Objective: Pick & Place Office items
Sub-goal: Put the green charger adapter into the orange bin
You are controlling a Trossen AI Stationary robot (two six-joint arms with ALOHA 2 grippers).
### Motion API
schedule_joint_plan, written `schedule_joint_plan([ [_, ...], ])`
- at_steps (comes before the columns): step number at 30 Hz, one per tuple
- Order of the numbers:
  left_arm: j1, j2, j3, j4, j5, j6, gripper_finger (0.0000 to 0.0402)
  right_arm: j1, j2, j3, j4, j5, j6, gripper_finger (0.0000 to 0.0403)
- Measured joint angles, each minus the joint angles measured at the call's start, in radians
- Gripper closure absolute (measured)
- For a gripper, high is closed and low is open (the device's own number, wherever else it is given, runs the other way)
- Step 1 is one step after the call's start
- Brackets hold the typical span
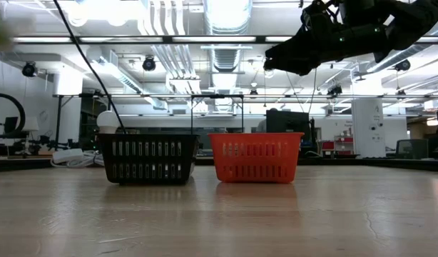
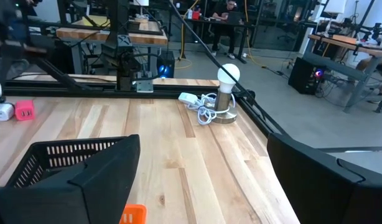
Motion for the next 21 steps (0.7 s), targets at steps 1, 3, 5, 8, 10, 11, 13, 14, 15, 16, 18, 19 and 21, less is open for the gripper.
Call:
schedule_joint_plan([
  [1,0.001,0.0,0.013,0.0,-0.051,0.015,0.0272,0.0,0.0,0.0,0.0,0.0,0.0,0.0058],
  [3,0.004,0.0,0.03,0.002,-0.152,0.029,0.0272,0.0,0.0,0.0,0.0,0.0,0.0,0.006],
  [5,0.012,-0.001,0.034,0.005,-0.229,0.032,0.0272,0.0,0.0,0.0,0.0,0.0,0.0,0.0062],
  [8,0.034,0.001,0.028,0.009,-0.3,0.032,0.0272,0.0,0.0,0.0,0.0,0.0,0.0,0.0062],
  [10,0.055,0.013,0.02,0.029,-0.35,0.045,0.0271,0.0,0.0,0.0,0.0,0.0,0.0,0.006],
  [11,0.067,0.022,0.015,0.045,-0.376,0.061,0.0271,0.0,0.0,0.0,0.0,0.0,0.0,0.0058],
  [13,0.098,0.041,0.004,0.101,-0.425,0.121,0.0271,0.0,0.0,0.0,0.0,0.0,0.0,0.0056],
  [14,0.114,0.051,0.0,0.136,-0.447,0.162,0.0271,0.0,0.0,0.0,0.0,0.0,0.0,0.0054],
  [15,0.132,0.061,-0.003,0.175,-0.463,0.205,0.027,0.0,0.0,0.0,0.0,0.0,0.0,0.0053],
  [16,0.151,0.072,-0.007,0.221,-0.474,0.254,0.027,0.0,0.0,0.0,0.0,0.0,0.0,0.0053],
  [18,0.192,0.091,-0.014,0.319,-0.474,0.366,0.027,0.0,0.0,0.0,0.0,0.0,0.0,0.0054],
  [19,0.211,0.101,-0.015,0.364,-0.465,0.425,0.0269,0.0,0.0,0.0,0.0,0.0,0.0,0.0055],
  [21,0.25,0.123,-0.016,0.458,-0.43,0.539,0.0269,-0.001,0.0,0.0,0.0,0.0,0.0,0.0058],
])
